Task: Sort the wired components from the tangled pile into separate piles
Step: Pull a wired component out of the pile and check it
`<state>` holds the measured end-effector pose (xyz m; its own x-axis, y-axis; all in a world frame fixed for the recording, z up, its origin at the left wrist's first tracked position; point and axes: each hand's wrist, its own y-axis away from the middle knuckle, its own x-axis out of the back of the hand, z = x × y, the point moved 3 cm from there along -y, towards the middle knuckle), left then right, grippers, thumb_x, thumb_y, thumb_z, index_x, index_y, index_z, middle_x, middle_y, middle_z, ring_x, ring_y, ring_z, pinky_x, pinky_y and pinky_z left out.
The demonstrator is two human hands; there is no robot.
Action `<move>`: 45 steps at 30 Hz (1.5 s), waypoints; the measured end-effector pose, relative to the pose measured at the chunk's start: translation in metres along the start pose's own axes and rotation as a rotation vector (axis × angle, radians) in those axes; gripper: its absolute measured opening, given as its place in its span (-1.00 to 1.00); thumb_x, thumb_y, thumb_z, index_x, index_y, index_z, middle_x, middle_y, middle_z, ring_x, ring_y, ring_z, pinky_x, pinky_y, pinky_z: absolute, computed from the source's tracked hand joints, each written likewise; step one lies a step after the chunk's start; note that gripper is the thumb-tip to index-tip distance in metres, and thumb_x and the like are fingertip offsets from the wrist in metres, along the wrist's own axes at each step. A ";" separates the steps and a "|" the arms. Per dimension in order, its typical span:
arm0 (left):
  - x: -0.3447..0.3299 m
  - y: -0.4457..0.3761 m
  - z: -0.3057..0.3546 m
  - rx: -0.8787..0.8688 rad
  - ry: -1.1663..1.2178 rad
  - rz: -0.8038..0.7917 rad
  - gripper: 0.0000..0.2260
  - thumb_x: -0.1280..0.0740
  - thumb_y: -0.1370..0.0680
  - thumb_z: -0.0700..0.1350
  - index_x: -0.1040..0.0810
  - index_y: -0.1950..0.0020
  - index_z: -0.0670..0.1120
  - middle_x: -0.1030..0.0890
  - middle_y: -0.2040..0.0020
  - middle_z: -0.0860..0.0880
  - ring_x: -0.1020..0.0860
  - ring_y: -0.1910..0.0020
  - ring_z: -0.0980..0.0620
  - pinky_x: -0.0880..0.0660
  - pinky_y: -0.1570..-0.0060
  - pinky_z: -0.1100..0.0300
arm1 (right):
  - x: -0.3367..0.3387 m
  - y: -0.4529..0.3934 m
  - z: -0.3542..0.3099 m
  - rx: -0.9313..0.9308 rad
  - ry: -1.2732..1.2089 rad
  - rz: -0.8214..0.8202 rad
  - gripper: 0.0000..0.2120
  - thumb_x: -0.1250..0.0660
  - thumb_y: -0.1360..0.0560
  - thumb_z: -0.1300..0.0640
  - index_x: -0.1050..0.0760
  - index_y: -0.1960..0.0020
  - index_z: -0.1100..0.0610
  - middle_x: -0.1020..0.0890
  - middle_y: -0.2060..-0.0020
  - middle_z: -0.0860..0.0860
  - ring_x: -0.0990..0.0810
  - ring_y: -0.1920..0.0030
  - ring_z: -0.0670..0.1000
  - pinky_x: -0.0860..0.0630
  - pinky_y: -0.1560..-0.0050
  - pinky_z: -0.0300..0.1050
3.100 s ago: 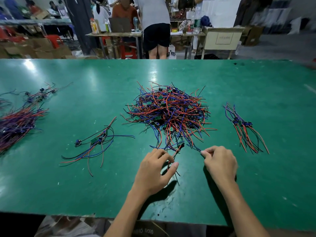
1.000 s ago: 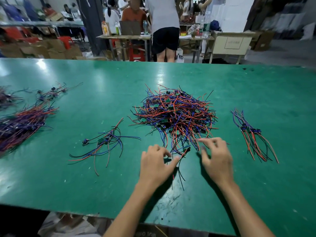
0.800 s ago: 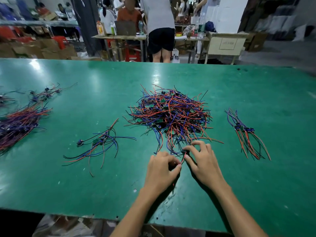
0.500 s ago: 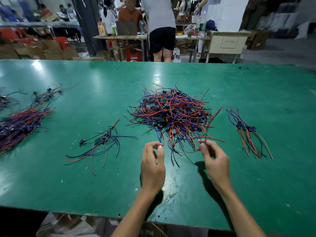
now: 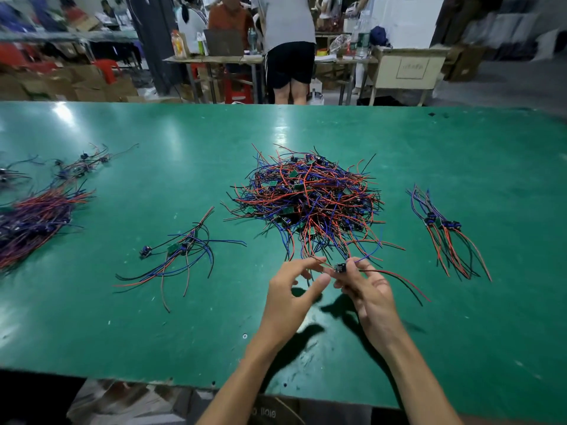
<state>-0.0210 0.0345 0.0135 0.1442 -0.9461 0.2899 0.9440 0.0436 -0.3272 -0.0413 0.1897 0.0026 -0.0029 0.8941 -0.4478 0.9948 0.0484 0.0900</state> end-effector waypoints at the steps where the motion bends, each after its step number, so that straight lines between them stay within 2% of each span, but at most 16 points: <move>1: 0.001 -0.001 -0.002 0.099 0.153 -0.022 -0.88 -0.44 -0.56 0.00 -0.69 -0.09 0.08 -0.70 -0.04 0.12 -0.63 0.09 0.12 -0.53 0.07 0.29 | -0.002 0.001 0.001 0.018 0.057 -0.021 -0.75 -0.44 -0.44 -0.05 -0.52 -0.01 0.06 -0.75 0.11 0.15 -0.64 0.25 -0.02 -0.54 0.14 -0.25; 3: 0.003 -0.003 -0.004 0.190 0.302 -0.013 -0.94 -0.45 -0.57 -0.13 -0.71 0.04 0.02 -0.72 0.10 0.04 -0.61 0.25 0.10 -0.56 0.24 0.27 | -0.005 0.004 0.002 0.055 0.165 -0.057 -0.73 -0.41 -0.46 -0.12 -0.65 0.00 0.06 -0.75 0.10 0.14 -0.68 0.15 0.01 -0.54 0.13 -0.27; 6: 0.004 -0.003 -0.005 0.250 0.396 -0.022 -0.92 -0.42 -0.58 -0.21 -0.67 0.11 -0.11 -0.66 0.24 0.03 -0.55 0.28 0.10 -0.54 0.25 0.28 | -0.007 0.006 0.004 0.067 0.243 -0.071 -0.66 -0.29 -0.56 -0.18 -0.71 -0.10 0.00 -0.75 0.11 0.13 -0.63 0.16 -0.07 -0.50 0.15 -0.33; 8: 0.003 -0.003 -0.005 0.308 0.457 -0.040 -0.92 -0.39 -0.59 -0.20 -0.62 0.09 -0.17 -0.67 0.21 -0.03 -0.61 0.25 0.06 -0.55 0.17 0.24 | -0.007 0.005 0.004 0.051 0.260 -0.074 -0.59 -0.19 -0.61 -0.21 -0.71 -0.14 -0.02 -0.71 0.21 0.06 -0.58 0.18 -0.09 -0.45 0.19 -0.34; 11: -0.001 -0.002 -0.006 0.426 0.645 -0.083 -0.90 -0.40 -0.58 -0.16 -0.56 0.05 -0.18 -0.70 0.05 -0.28 -0.70 0.12 -0.07 -0.59 0.08 0.18 | -0.007 0.005 0.004 0.041 0.246 -0.037 -0.59 -0.15 -0.59 -0.19 -0.72 -0.13 -0.06 -0.59 0.32 0.01 -0.46 0.28 -0.12 -0.39 0.25 -0.34; 15: -0.001 -0.001 -0.006 0.430 0.694 -0.098 -0.85 -0.45 -0.49 -0.12 -0.55 0.04 -0.14 -0.72 0.00 -0.21 -0.68 0.06 -0.03 -0.54 0.00 0.19 | -0.005 0.008 0.005 0.069 0.288 -0.027 -0.68 -0.15 -0.67 0.07 -0.69 -0.15 -0.03 -0.53 0.38 0.01 -0.39 0.33 -0.11 -0.35 0.31 -0.33; 18: 0.004 -0.001 -0.007 0.457 0.805 -0.076 -0.72 -0.50 -0.46 -0.22 -0.49 -0.09 -0.15 -0.71 -0.06 -0.21 -0.66 0.06 0.02 -0.57 -0.02 0.22 | -0.005 0.011 0.004 0.080 0.326 -0.074 -0.67 -0.12 -0.68 0.09 -0.65 -0.24 0.02 -0.53 0.39 0.01 -0.35 0.34 -0.08 -0.33 0.29 -0.31; 20: 0.007 -0.001 -0.007 0.468 0.880 -0.020 -0.61 -0.47 -0.42 -0.27 -0.45 -0.19 -0.16 -0.72 -0.06 -0.17 -0.69 0.04 0.03 -0.58 0.02 0.26 | -0.007 0.012 0.004 0.071 0.311 -0.086 -0.63 -0.13 -0.64 -0.01 -0.65 -0.24 0.06 -0.55 0.36 0.03 -0.37 0.33 -0.08 -0.35 0.27 -0.31; 23: 0.007 0.000 -0.008 0.490 0.876 0.078 -0.55 -0.47 -0.41 -0.31 -0.46 -0.27 -0.18 -0.73 0.07 -0.09 -0.70 0.10 0.04 -0.59 0.08 0.27 | -0.009 0.013 0.002 0.061 0.248 -0.093 -0.58 -0.17 -0.58 -0.09 -0.65 -0.21 0.11 -0.61 0.30 0.06 -0.47 0.29 -0.08 -0.44 0.22 -0.32; 28: 0.004 0.002 -0.010 0.511 0.792 0.245 -0.66 -0.51 -0.45 -0.32 -0.57 -0.20 -0.22 -0.71 0.16 -0.12 -0.68 0.18 0.02 -0.62 0.18 0.24 | -0.007 0.017 0.001 0.109 0.246 -0.070 -0.72 -0.29 -0.58 -0.01 -0.71 -0.10 0.08 -0.73 0.16 0.11 -0.62 0.21 -0.04 -0.54 0.15 -0.30; 33: 0.004 0.003 -0.010 0.547 0.851 0.332 -0.67 -0.54 -0.41 -0.26 -0.52 -0.10 -0.24 -0.70 0.13 -0.19 -0.72 0.14 -0.08 -0.63 0.20 0.22 | -0.009 0.015 0.003 0.148 0.288 0.021 -0.75 -0.30 -0.58 -0.01 -0.70 -0.09 0.04 -0.74 0.14 0.04 -0.68 0.16 -0.01 -0.55 0.13 -0.31; 35: 0.004 0.003 -0.011 0.559 0.896 0.336 -0.68 -0.52 -0.45 -0.25 -0.49 -0.11 -0.25 -0.72 0.11 -0.23 -0.73 0.14 -0.09 -0.65 0.18 0.20 | -0.007 0.014 0.004 0.146 0.281 0.041 -0.75 -0.30 -0.58 -0.01 -0.69 -0.11 0.07 -0.75 0.06 0.05 -0.72 0.07 0.03 -0.60 0.06 -0.27; 37: 0.007 0.003 -0.013 0.562 0.919 0.369 -0.66 -0.52 -0.44 -0.21 -0.46 -0.10 -0.23 -0.71 0.11 -0.26 -0.73 0.14 -0.11 -0.66 0.16 0.19 | -0.005 0.012 0.004 0.119 0.231 0.059 -0.72 -0.30 -0.57 0.01 -0.66 -0.14 0.14 -0.75 0.00 0.09 -0.74 -0.01 0.06 -0.62 -0.01 -0.23; 40: 0.013 0.004 -0.019 0.566 0.924 0.439 -0.64 -0.52 -0.44 -0.18 -0.42 -0.09 -0.21 -0.71 0.13 -0.24 -0.73 0.16 -0.10 -0.65 0.19 0.22 | -0.002 0.008 0.002 0.067 0.135 0.077 -0.70 -0.31 -0.57 0.04 -0.62 -0.18 0.20 -0.74 -0.03 0.15 -0.73 -0.04 0.10 -0.63 0.02 -0.23; 45: 0.034 0.004 -0.029 0.577 0.928 0.522 -0.43 -0.57 -0.30 -0.13 -0.41 -0.22 -0.15 -0.64 0.07 -0.21 -0.70 0.23 0.02 -0.61 0.25 0.31 | -0.002 0.005 0.003 -0.009 0.051 0.079 -0.74 -0.32 -0.59 0.13 -0.59 -0.24 0.19 -0.74 -0.01 0.16 -0.74 -0.01 0.12 -0.65 0.06 -0.20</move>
<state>-0.0209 -0.0072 -0.0038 0.5026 -0.6315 -0.5904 0.8634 0.4014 0.3056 -0.0356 0.1871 0.0011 0.0703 0.9166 -0.3935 0.9911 -0.0195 0.1316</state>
